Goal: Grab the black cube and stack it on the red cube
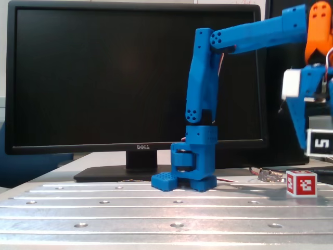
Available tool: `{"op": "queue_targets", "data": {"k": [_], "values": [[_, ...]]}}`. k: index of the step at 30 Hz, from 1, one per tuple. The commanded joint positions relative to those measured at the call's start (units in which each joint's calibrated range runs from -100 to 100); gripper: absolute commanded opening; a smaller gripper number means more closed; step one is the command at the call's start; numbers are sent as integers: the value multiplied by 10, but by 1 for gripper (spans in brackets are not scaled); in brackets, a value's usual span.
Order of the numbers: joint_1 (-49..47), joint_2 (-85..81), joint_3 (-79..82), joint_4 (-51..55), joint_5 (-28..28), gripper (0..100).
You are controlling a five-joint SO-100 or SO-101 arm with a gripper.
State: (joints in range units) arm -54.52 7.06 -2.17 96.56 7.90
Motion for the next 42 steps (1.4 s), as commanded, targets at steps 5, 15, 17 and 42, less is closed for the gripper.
{"op": "queue_targets", "data": {"k": [5, 15, 17, 42], "values": [[-58, -142, 171, -80, 11, 15], [-118, -173, 248, -81, 11, 15], [-126, -175, 253, -83, 11, 15], [-140, -172, 280, -141, 8, 15]]}}
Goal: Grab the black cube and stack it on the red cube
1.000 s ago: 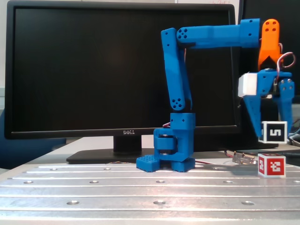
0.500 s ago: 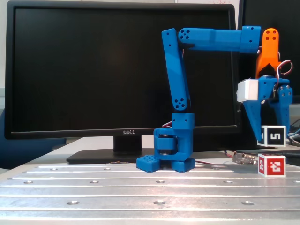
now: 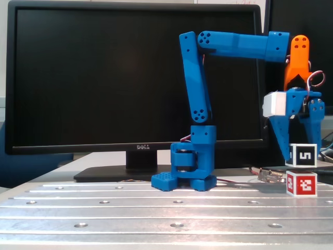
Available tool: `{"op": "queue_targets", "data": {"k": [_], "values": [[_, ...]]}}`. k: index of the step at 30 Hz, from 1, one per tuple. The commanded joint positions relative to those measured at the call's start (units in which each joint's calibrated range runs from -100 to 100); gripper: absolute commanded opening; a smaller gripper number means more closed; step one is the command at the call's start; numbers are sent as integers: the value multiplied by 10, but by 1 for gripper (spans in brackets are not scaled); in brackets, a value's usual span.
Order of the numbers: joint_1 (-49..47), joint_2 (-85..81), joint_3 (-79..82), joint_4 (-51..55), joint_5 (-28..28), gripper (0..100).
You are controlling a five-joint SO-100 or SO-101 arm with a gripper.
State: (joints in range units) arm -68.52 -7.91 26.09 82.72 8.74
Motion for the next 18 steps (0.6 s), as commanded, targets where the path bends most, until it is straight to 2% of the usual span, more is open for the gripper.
{"op": "queue_targets", "data": {"k": [1, 18], "values": [[0, -22, -3, -3, 0, 15], [-4, -23, 25, -37, -1, 15]]}}
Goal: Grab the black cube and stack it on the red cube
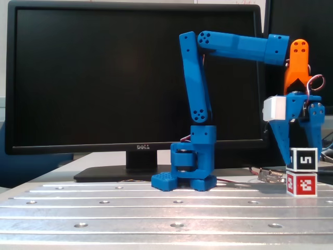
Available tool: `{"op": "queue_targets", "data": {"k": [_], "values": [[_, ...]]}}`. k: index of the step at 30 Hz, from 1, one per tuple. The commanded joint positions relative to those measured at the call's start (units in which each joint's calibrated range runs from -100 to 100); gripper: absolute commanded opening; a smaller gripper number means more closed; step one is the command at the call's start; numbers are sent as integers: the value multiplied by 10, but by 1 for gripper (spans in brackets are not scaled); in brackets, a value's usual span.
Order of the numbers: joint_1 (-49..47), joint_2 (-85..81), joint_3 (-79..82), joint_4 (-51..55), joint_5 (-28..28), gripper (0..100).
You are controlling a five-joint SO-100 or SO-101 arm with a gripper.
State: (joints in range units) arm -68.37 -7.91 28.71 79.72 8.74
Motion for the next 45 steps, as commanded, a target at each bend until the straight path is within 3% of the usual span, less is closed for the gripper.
{"op": "queue_targets", "data": {"k": [1, 45], "values": [[-6, -23, -1, -8, -1, 15], [-8, -21, 6, -10, -16, 15]]}}
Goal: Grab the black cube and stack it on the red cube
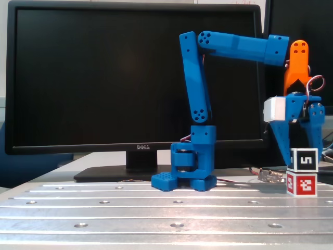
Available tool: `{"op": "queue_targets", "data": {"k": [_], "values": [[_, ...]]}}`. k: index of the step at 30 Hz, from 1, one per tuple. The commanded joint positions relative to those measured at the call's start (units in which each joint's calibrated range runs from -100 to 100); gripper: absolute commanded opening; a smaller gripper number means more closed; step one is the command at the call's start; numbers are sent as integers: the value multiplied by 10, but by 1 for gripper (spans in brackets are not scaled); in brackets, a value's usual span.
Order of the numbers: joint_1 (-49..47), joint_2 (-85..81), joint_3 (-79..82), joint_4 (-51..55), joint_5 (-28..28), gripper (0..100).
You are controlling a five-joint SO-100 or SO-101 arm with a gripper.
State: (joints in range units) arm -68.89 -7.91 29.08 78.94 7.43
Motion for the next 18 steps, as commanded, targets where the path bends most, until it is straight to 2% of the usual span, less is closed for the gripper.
{"op": "queue_targets", "data": {"k": [1, 18], "values": [[-3, -21, 5, -9, -3, 15], [-17, -23, 9, -16, -12, 15]]}}
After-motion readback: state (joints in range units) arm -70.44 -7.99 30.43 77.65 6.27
